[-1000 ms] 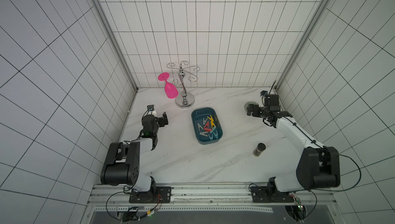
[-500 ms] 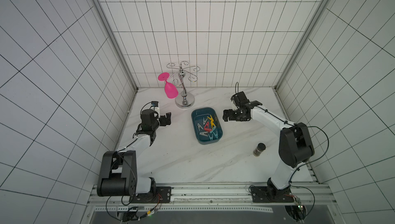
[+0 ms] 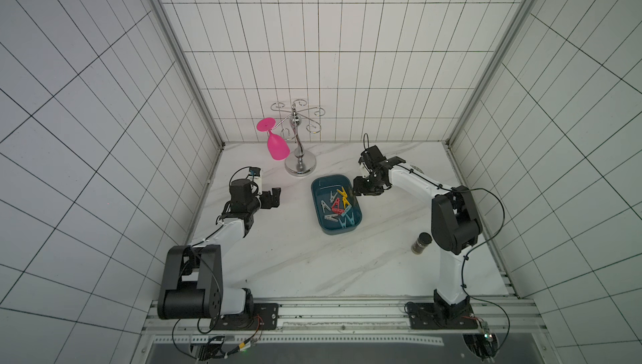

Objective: Take the clothespins out of the storage box
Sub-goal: Move the storage box to the center of the board.

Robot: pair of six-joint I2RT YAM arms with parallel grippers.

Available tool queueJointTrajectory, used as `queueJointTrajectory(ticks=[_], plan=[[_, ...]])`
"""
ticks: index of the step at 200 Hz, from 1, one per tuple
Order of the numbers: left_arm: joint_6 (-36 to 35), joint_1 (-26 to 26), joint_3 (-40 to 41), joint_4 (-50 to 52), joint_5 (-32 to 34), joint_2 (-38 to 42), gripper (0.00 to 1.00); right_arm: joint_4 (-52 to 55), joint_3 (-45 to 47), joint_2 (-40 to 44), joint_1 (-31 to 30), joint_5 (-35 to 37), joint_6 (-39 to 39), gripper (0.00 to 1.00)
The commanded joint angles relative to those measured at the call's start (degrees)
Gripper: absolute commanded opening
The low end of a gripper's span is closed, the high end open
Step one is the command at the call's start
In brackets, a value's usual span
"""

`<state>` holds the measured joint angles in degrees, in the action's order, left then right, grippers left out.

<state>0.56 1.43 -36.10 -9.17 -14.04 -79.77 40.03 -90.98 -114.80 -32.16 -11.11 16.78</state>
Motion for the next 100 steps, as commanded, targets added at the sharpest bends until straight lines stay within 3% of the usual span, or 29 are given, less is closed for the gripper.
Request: queueJointTrajectory(ticks=[1,39,56,100], plan=[[-0.7,-0.3,-0.73,0.16,-0.73,-0.54,0.98,4.31,-3.12,-1.89,-1.0,0.83,-0.08,0.47],[-0.91,-0.38,-0.73,0.53,-0.37,-0.26,0.98,4.95,-3.24,-2.44,-1.81,2.18,-0.25,0.35],[-0.99,-0.52,-0.82,0.73,-0.37,-0.13,0.98,4.91,-2.75,-1.9,-2.02,2.46,0.23,0.23],[-1.63,-0.96,-1.51,3.13,-0.67,2.13,0.98,4.22,1.99,3.12,-2.56,3.94,1.08,0.09]])
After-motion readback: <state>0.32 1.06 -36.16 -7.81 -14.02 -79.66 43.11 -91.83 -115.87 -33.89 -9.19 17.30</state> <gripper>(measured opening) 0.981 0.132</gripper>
